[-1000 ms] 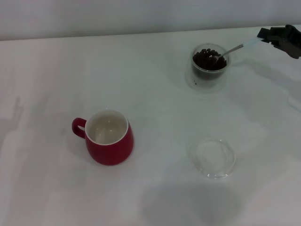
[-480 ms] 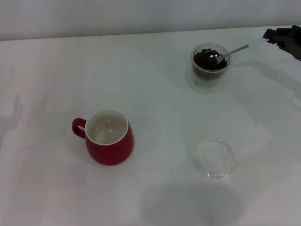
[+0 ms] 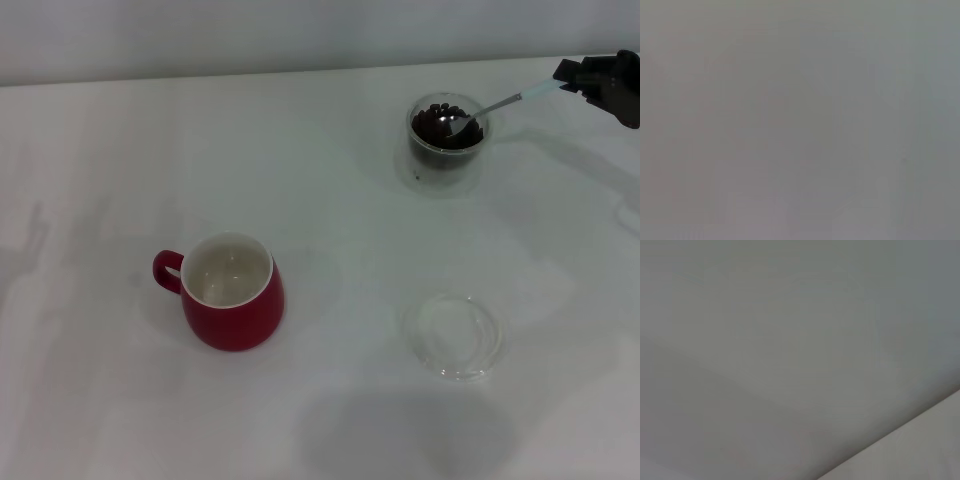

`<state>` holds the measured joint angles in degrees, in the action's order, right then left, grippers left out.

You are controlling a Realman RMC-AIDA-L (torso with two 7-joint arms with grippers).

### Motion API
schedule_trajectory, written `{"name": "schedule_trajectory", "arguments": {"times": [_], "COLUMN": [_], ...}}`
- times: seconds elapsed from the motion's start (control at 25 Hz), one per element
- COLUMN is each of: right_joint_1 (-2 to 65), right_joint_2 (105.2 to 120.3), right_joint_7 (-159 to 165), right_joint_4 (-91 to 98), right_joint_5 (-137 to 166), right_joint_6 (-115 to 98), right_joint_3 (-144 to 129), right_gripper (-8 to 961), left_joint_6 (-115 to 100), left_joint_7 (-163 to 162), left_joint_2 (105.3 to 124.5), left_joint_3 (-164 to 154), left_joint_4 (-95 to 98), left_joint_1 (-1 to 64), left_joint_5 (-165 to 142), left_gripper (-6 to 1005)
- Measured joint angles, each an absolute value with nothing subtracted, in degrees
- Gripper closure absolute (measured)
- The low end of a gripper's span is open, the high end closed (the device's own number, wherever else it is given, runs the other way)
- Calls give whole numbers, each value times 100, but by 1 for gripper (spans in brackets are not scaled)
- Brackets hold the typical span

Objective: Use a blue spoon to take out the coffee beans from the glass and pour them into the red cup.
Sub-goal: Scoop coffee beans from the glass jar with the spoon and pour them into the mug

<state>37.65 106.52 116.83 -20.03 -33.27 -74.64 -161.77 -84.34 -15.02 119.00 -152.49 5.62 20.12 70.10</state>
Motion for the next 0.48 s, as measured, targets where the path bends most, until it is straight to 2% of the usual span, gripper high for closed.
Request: {"name": "schedule_trajectory", "arguments": {"times": [0.48], "right_joint_1": [3775], "right_joint_2": [10537], "right_joint_7": [12120], "right_joint_4": [-2004], "right_joint_5": [-3318], "right_joint_6": [-7472], "right_joint_3": [-16171], "right_gripper": [804], "left_joint_6": [-8580], "left_joint_7": [-1503], "left_joint_2": [11900], "left_joint_3": [-15249], "left_joint_4": [562], "left_joint_1": [2010], "left_joint_5": [7014], "left_gripper": [228]}}
